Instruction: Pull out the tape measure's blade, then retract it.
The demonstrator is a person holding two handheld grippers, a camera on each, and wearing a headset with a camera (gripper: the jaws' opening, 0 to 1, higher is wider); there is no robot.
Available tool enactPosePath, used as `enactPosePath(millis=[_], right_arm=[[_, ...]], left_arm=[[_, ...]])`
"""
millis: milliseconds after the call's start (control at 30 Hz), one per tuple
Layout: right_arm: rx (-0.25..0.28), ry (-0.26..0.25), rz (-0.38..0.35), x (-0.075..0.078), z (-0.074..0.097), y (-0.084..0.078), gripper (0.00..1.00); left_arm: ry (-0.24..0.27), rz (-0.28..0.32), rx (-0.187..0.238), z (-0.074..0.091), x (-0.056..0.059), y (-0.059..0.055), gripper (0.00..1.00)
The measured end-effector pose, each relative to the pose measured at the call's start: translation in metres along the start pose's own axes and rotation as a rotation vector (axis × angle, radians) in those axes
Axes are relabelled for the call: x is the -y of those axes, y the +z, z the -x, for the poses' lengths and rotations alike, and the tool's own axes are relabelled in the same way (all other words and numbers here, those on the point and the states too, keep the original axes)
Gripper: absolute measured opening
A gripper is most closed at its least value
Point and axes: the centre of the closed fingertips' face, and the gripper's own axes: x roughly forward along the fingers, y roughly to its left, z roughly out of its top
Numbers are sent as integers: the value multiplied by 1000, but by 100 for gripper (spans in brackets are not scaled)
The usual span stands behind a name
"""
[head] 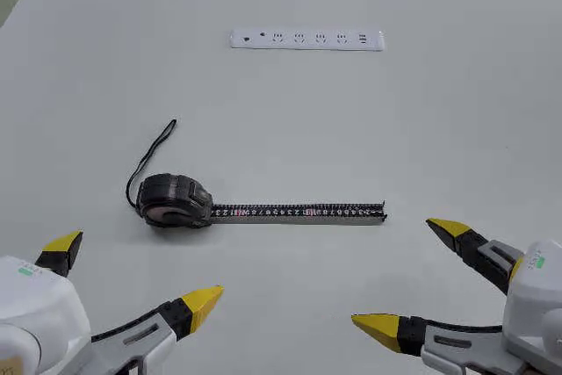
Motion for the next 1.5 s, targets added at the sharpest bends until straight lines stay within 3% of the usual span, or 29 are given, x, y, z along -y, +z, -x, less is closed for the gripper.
enactPosePath(millis=[233, 733, 1000, 1033, 1333, 1500], right_arm=[[-7, 60, 79, 12, -2, -2, 79], [-55, 152, 187, 40, -13, -16, 69], [-60, 165, 199, 44, -16, -17, 62], [-82, 228, 276, 50, -24, -17, 60], [-95, 262, 297, 51, -28, -19, 53], [-129, 315, 337, 54, -38, -24, 50]], left_arm=[[23, 14, 10, -9, -6, 3, 98], [62, 39, 13, -27, -14, 4, 97], [70, 46, 12, -29, -17, 4, 95], [93, 73, 12, -32, -21, 3, 95], [98, 77, 6, -36, -22, 1, 92], [114, 62, 15, -45, -23, 9, 90]])
